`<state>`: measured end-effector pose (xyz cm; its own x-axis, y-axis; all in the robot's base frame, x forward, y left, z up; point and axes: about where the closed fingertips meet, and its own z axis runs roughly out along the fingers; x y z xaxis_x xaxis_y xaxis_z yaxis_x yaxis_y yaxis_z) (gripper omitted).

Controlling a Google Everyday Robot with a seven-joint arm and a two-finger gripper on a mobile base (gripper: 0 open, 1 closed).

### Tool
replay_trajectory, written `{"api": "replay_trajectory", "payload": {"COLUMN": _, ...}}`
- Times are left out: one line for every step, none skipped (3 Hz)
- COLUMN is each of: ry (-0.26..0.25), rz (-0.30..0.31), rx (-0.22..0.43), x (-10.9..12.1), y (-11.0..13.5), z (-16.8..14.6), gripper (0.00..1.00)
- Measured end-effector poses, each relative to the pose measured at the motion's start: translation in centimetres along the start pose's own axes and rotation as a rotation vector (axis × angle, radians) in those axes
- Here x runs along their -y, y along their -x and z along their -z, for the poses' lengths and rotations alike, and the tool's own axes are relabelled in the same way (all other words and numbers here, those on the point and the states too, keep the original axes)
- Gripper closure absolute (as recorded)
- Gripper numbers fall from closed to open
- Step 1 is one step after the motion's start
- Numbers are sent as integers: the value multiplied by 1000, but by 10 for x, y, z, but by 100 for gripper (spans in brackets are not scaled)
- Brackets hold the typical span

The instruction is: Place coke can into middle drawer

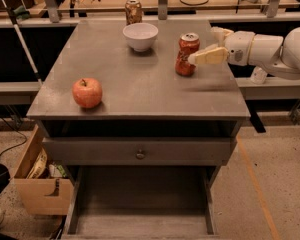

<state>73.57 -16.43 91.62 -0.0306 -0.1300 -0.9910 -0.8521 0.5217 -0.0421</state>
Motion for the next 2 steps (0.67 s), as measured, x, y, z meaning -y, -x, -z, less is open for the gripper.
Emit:
{"api": "replay_trajectory", "payload": {"ry": 60, "rz": -19, "rx": 35, "x": -6, "y": -5, "z": -26, "gripper": 18}}
{"api": "replay_trajectory", "payload": {"ry": 101, "rz": -33, "rx": 52, "x": -11, "y": -9, "z": -44, "gripper": 41}}
